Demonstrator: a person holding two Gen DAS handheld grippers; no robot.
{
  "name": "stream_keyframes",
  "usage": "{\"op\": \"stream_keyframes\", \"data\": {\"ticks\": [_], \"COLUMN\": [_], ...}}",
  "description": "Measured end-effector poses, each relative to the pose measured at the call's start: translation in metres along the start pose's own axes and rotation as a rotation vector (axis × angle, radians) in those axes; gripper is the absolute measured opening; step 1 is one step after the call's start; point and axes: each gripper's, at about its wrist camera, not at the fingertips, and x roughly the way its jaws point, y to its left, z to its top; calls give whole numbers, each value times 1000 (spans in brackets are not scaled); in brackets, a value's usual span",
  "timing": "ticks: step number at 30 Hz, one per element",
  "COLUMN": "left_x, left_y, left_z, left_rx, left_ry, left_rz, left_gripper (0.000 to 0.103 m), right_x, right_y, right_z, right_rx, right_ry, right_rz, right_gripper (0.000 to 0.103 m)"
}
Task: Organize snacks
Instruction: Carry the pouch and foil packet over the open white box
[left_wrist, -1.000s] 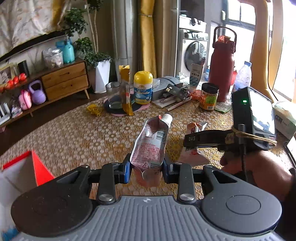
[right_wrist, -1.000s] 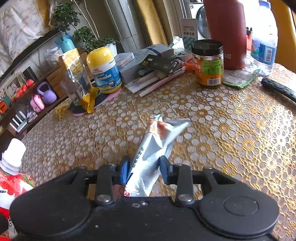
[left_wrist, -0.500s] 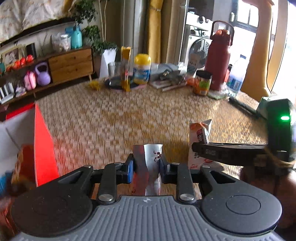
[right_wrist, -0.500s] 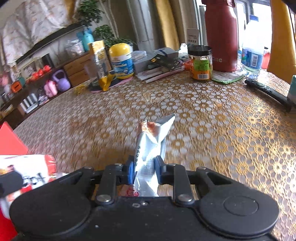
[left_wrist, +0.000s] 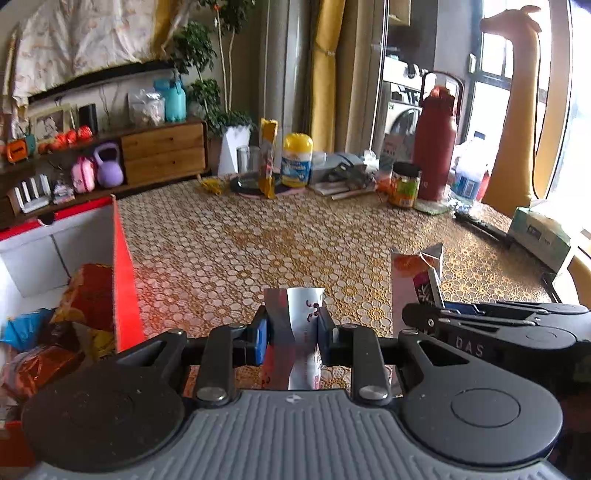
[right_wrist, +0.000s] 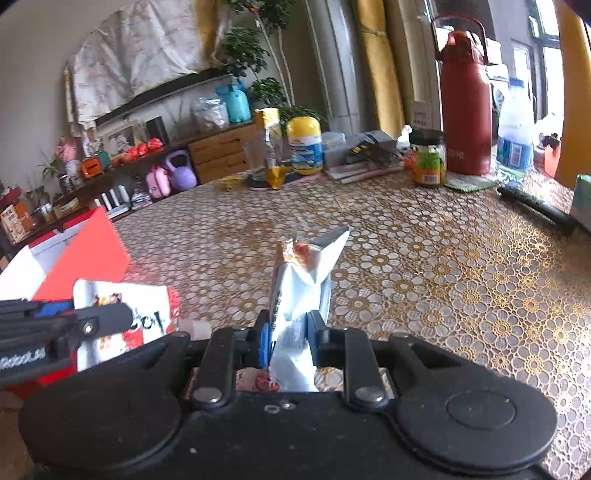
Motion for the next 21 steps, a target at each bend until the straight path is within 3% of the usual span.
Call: {"op": "stream_keyframes", "data": {"ticks": [11,21], "left_x": [-48,-97], "left_y": [17,66], "left_z": [-1,7], "left_rx": [-79,-187], "left_ry": [-94,-205], "left_rz": [21,139], "left_gripper": [25,26], "right_x": [-42,-61], "right_y": [21,75], "right_z": [3,21], "right_rx": [-45,-128], "right_ry": [-70,-131], "right_rz": [53,185], "right_gripper": [19,19]}}
